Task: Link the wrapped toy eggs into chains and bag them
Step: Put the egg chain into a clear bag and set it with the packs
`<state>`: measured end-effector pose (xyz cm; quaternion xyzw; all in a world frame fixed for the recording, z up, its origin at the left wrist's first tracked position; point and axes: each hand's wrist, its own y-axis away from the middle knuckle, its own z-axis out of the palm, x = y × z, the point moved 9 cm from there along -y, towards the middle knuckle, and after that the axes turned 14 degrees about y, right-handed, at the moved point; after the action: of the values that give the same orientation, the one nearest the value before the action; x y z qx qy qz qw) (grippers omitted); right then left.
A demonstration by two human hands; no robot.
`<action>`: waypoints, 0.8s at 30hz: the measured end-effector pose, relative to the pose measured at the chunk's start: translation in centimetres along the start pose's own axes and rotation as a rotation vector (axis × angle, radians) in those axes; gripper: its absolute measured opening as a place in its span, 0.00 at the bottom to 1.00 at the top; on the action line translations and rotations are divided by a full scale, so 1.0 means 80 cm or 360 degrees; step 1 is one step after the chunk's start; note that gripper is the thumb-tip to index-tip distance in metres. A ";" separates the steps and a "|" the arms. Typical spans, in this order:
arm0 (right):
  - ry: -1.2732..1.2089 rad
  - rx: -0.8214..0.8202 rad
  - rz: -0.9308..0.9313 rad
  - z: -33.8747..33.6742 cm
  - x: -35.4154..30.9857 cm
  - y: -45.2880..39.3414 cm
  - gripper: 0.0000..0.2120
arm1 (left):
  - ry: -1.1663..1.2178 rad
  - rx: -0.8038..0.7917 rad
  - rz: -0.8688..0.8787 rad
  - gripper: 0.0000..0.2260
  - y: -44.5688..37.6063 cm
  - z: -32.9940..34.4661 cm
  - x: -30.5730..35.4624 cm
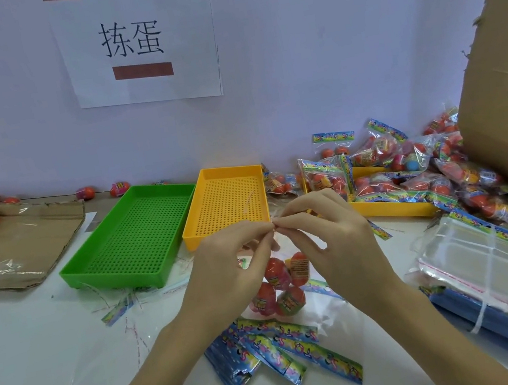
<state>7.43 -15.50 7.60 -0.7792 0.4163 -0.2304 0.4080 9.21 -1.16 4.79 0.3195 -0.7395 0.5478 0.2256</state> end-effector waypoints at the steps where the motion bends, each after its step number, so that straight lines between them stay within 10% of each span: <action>1: -0.0014 -0.0014 -0.0010 0.001 0.000 0.000 0.04 | -0.0026 -0.0015 0.0022 0.06 0.000 0.000 0.001; 10: 0.0132 -0.0001 0.0010 -0.002 -0.005 -0.004 0.04 | -0.0078 -0.0003 0.0105 0.06 0.002 0.006 0.012; 17: 0.0003 0.0056 0.0436 -0.011 0.036 -0.005 0.07 | 0.0269 0.0053 -0.0414 0.08 0.002 0.003 -0.021; 24: 0.0188 -0.0007 0.1035 -0.020 0.148 0.023 0.05 | 0.0541 0.0625 -0.0818 0.09 0.010 -0.046 -0.067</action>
<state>11.95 -26.72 7.20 -0.5917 0.6668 -0.1319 0.4336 12.32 3.74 1.70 0.4367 -0.4677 0.6501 0.4098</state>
